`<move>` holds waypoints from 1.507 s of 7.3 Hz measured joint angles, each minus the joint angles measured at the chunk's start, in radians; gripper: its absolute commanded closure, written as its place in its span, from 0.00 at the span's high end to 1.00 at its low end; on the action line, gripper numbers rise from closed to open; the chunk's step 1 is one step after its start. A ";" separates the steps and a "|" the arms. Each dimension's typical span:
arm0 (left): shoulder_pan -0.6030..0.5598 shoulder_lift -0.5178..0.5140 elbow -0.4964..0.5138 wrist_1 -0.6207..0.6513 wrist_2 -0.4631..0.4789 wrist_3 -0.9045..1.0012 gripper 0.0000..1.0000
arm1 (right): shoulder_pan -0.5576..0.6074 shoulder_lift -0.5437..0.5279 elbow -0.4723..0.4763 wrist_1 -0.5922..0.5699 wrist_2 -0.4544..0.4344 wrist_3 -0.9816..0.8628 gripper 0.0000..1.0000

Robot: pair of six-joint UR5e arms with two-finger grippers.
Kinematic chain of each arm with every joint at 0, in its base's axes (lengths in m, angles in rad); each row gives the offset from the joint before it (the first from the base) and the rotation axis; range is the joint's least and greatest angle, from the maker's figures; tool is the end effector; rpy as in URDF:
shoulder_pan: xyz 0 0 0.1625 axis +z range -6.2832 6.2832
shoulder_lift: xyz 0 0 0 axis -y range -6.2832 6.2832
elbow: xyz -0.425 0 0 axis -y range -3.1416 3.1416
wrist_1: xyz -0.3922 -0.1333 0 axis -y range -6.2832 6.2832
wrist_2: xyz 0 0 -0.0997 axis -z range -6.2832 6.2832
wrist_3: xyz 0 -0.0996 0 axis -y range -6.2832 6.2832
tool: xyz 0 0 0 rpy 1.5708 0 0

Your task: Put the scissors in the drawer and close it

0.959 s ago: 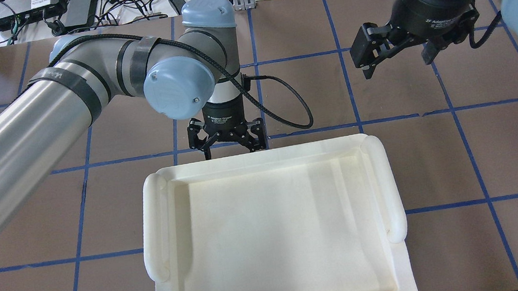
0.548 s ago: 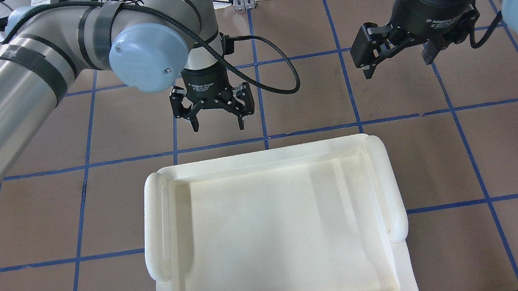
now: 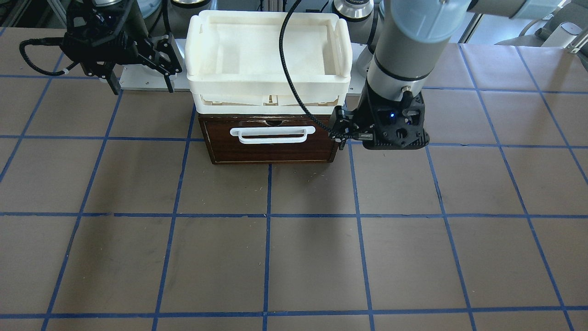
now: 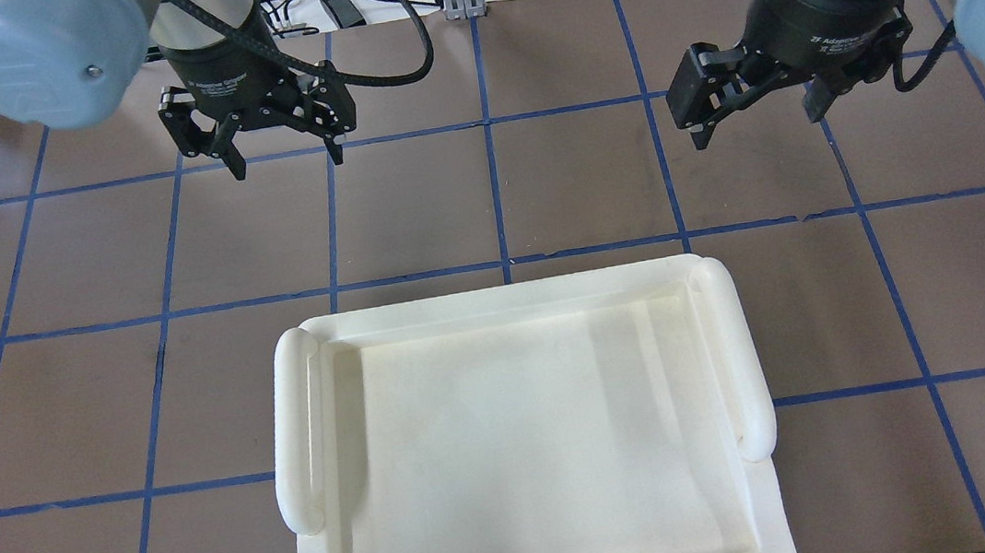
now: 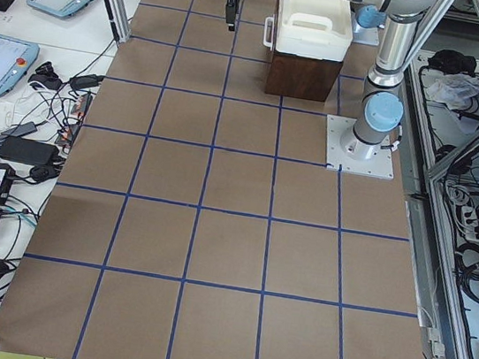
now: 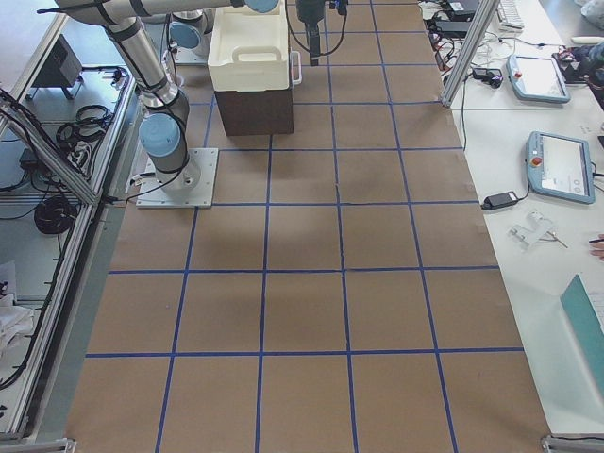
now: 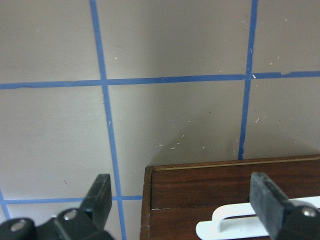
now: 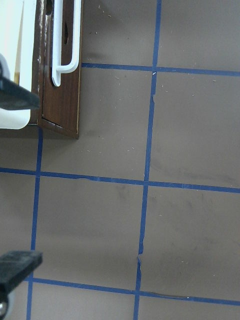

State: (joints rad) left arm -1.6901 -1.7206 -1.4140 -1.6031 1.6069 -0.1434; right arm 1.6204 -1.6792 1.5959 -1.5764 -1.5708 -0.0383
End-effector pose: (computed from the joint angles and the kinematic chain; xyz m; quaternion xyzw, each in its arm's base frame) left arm -0.1946 -0.5334 0.4835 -0.0118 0.9997 0.0102 0.0196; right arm 0.1556 -0.4458 0.5273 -0.0439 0.9980 -0.0444 0.0002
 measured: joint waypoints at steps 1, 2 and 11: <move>0.010 0.047 -0.025 0.001 0.014 0.000 1.00 | -0.001 0.000 -0.003 0.000 0.000 0.000 1.00; 0.027 0.083 -0.056 0.007 0.018 0.001 1.00 | -0.002 0.001 -0.007 0.000 -0.001 0.000 1.00; 0.081 0.218 -0.138 -0.031 -0.006 0.024 1.00 | -0.002 0.001 -0.011 0.000 0.000 0.000 1.00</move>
State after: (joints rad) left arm -1.6089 -1.5024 -1.5523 -1.6339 1.6010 -0.1198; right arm 1.6184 -1.6782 1.5846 -1.5764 -1.5712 -0.0383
